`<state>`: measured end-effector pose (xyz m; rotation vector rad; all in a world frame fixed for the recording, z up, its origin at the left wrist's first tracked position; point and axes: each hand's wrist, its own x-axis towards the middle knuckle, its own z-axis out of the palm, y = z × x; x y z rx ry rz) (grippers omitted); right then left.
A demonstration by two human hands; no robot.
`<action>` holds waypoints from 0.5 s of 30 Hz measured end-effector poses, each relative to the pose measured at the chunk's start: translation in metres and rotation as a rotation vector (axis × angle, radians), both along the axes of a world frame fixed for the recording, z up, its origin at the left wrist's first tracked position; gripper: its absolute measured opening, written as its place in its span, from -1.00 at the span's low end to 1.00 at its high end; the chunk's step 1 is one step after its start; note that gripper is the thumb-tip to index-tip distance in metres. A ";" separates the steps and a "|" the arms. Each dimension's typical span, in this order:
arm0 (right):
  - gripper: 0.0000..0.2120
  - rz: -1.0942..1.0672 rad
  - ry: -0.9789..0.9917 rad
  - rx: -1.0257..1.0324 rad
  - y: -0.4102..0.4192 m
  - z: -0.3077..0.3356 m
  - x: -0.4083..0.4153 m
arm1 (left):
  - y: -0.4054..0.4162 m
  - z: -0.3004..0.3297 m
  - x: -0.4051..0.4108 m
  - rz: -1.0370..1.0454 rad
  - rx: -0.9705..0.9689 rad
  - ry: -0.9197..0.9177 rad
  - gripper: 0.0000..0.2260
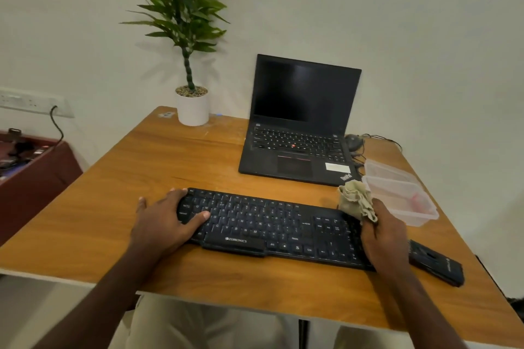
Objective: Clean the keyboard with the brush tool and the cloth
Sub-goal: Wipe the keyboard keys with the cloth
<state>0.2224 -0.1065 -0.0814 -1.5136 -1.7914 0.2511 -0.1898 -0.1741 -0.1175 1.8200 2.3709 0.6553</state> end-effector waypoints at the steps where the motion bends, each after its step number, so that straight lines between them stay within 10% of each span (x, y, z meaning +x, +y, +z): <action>1: -0.68 -0.010 0.029 0.015 0.001 0.005 -0.008 | -0.001 0.001 0.000 -0.004 0.003 -0.012 -0.13; 8: -0.77 0.163 0.786 -0.446 0.016 0.030 -0.152 | 0.001 -0.002 -0.003 -0.014 0.021 -0.025 -0.16; 12: -0.73 0.370 0.363 -0.078 0.016 0.045 -0.221 | 0.002 -0.004 -0.004 -0.004 0.037 0.001 -0.15; 15: -0.54 0.699 -0.194 -0.165 0.010 0.037 -0.262 | 0.003 -0.005 -0.004 -0.003 0.042 0.052 -0.18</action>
